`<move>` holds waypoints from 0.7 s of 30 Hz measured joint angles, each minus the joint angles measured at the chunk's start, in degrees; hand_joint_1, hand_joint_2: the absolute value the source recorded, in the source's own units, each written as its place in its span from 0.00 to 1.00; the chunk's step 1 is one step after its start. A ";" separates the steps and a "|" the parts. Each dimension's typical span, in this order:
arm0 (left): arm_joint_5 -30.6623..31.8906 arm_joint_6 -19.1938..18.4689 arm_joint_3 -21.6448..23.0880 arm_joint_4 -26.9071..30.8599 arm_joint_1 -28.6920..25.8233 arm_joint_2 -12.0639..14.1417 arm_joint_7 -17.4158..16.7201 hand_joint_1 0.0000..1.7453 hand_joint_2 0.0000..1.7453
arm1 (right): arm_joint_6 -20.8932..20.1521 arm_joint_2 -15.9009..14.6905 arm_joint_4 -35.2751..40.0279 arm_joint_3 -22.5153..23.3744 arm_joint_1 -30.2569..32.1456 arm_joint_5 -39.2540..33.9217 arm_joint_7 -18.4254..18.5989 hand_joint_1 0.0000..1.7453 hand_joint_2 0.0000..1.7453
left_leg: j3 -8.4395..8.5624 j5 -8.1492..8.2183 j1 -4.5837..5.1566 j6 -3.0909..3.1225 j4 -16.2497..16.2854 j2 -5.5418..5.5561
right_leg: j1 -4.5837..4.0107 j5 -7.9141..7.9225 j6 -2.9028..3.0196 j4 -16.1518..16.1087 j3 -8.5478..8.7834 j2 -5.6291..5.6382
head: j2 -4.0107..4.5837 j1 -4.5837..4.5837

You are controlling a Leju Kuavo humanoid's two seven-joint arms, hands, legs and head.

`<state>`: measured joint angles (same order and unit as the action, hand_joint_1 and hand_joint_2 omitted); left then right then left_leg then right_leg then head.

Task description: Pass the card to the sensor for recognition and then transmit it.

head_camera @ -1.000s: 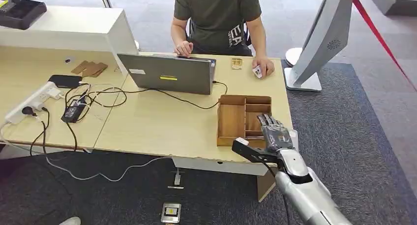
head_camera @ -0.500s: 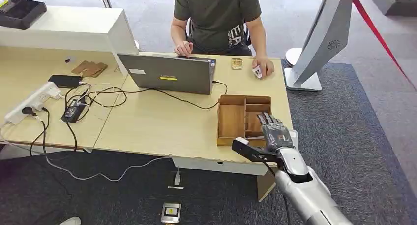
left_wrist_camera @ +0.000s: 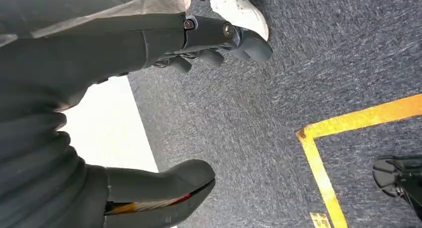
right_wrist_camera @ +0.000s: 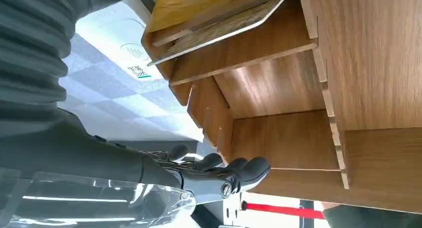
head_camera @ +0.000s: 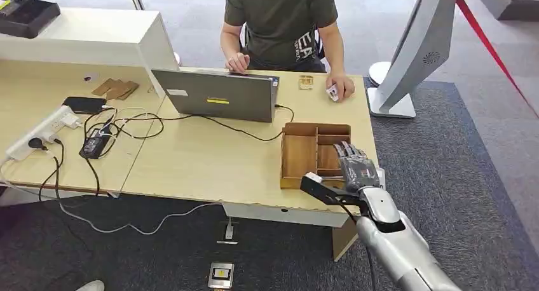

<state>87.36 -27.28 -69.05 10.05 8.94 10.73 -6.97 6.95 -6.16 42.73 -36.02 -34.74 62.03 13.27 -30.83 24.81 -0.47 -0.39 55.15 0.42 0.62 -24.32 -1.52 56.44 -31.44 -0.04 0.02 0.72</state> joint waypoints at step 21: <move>0.00 0.00 0.00 0.02 -0.01 0.00 0.00 0.00 1.00 | -0.17 0.24 -0.55 0.02 -0.68 -0.39 -0.63 1.00 1.00 | 0.00 0.00 0.00 0.00 0.00 0.00 | 0.00 0.00 0.00 0.00 -0.01 0.00 | 0.00 0.00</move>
<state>87.36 -27.28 -69.05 10.08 8.93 10.73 -6.97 6.78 -5.92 42.18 -36.00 -35.42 61.64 12.63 -30.83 24.81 -0.47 -0.39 55.15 0.42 0.62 -24.32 -1.52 56.44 -31.45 -0.04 0.02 0.72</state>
